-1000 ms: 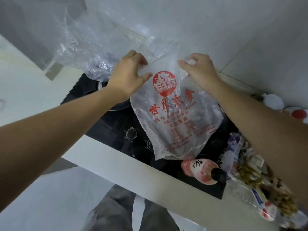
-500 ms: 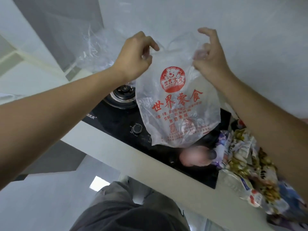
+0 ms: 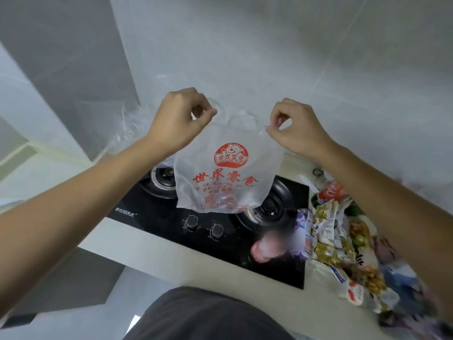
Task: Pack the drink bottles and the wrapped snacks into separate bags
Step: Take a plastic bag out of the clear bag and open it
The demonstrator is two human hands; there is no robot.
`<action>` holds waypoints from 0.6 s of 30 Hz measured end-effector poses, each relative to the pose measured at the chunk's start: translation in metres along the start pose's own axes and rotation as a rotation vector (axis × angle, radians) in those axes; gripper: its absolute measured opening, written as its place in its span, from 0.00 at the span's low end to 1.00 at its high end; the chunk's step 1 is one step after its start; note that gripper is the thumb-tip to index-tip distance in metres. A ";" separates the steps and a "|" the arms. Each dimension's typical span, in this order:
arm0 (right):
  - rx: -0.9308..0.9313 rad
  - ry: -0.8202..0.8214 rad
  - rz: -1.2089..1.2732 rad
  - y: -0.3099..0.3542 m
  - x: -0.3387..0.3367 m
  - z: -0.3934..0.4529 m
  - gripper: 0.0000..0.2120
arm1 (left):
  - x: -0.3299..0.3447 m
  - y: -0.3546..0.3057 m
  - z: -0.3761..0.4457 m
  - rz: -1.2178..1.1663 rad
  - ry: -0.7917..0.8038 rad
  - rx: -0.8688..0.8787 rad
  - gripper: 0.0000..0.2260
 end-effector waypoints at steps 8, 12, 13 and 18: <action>0.078 0.104 0.011 -0.034 0.049 -0.042 0.05 | 0.056 0.015 -0.049 0.059 0.348 -0.090 0.08; 0.014 0.201 -0.067 -0.030 0.065 -0.057 0.28 | 0.071 0.021 -0.057 0.152 0.489 -0.073 0.07; -0.046 0.240 -0.121 -0.028 0.071 -0.061 0.30 | 0.073 0.022 -0.060 0.185 0.515 -0.058 0.07; -0.241 0.400 -0.393 -0.043 0.100 -0.079 0.24 | 0.080 0.026 -0.085 0.260 0.543 0.022 0.09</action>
Point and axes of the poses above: each hand's wrist, its own z-axis towards the middle knuckle, its own x-axis out of the palm, y = z × x, the point moved 5 cm from there along z, towards the middle knuckle, and after that the axes turned 11 degrees about z, right-handed, at the moved point
